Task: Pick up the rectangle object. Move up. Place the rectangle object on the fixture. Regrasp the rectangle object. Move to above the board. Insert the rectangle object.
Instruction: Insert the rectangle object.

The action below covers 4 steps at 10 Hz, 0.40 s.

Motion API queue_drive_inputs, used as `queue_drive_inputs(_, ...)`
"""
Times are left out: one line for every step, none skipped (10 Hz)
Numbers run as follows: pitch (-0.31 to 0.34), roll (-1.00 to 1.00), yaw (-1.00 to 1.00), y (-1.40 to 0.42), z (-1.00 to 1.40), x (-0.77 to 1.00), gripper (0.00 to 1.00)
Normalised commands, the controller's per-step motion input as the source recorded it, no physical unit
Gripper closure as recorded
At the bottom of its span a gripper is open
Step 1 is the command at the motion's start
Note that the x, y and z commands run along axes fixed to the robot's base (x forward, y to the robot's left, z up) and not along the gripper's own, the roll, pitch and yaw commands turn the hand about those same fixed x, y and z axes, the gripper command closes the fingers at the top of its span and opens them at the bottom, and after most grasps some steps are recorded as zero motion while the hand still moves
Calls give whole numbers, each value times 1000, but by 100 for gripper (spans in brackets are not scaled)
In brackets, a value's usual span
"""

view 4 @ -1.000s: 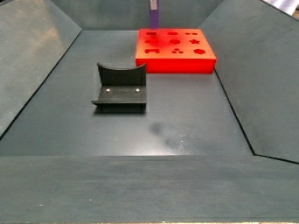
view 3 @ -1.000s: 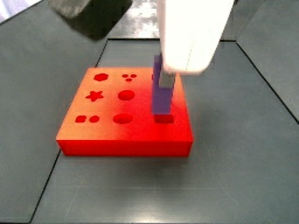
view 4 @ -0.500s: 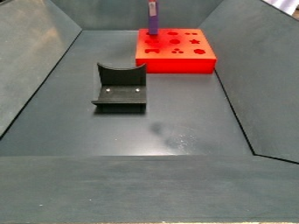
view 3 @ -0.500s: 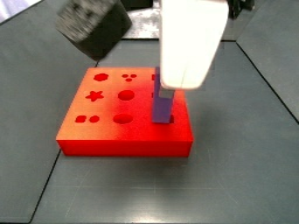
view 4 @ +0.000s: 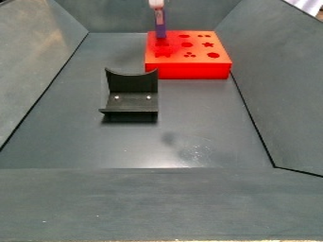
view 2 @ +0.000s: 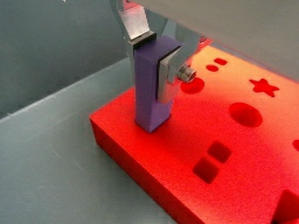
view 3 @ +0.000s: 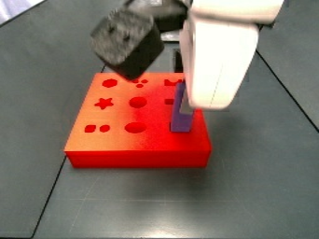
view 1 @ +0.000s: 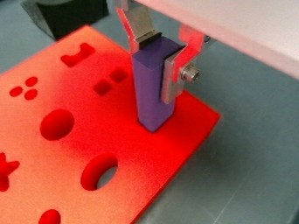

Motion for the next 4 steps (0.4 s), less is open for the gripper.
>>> queue_drive_inputs(0,11,0,-9,-540,-23,100)
queue_drive_inputs(0,16,0,-11,-514,-6,100)
queue_drive_inputs(10,84,0,-11,-320,-26,100)
queue_drive_inputs(0,0,0,0,0,0,100)
